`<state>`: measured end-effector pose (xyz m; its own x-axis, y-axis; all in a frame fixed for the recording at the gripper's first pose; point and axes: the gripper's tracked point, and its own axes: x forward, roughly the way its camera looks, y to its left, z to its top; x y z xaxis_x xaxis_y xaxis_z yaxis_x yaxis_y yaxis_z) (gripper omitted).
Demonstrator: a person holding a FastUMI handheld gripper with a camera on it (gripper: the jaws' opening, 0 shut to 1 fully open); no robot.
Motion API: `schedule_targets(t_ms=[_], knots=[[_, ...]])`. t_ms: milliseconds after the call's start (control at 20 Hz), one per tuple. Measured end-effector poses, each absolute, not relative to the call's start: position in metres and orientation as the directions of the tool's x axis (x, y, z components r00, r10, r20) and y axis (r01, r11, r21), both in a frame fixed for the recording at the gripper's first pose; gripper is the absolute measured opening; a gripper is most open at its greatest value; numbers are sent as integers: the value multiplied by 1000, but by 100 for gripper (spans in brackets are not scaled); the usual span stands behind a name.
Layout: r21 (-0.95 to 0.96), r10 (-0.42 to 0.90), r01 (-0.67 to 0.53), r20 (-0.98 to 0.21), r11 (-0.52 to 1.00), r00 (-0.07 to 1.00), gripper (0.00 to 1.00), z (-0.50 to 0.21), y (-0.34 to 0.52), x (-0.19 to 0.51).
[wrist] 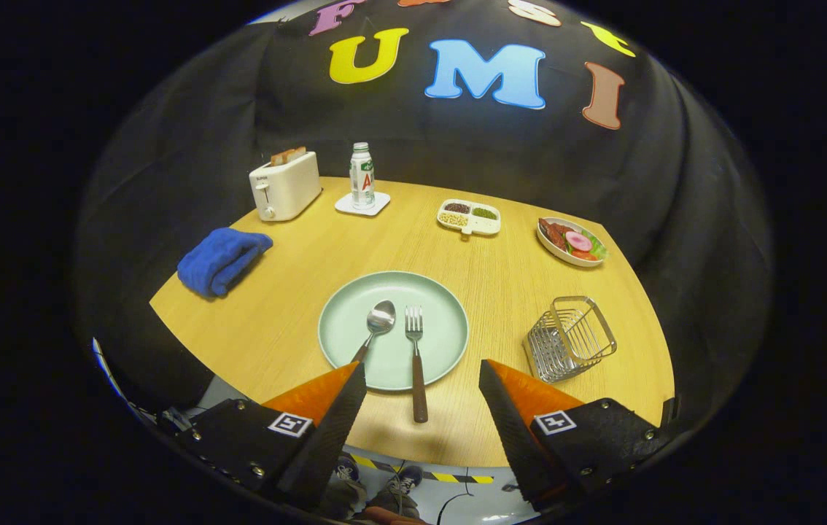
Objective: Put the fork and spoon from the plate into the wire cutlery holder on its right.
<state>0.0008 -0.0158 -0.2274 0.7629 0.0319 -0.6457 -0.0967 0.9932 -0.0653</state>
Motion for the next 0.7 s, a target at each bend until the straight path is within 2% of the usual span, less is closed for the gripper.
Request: schedule_targets(t_ms=[250,400,450,600,700], knots=[[-64,10,-87,-750,994,662,95,-268,-24,-2],[-50,47,-141,-791,989,610,93,-286,-19,-4],[-61,43,-152,-798,987,602,88,-290,-21,-2],[-46,61,-170,-815,984,576,80,-301,-18,2],[-32,62,-156,-827,987,559,69,-308,-18,6]])
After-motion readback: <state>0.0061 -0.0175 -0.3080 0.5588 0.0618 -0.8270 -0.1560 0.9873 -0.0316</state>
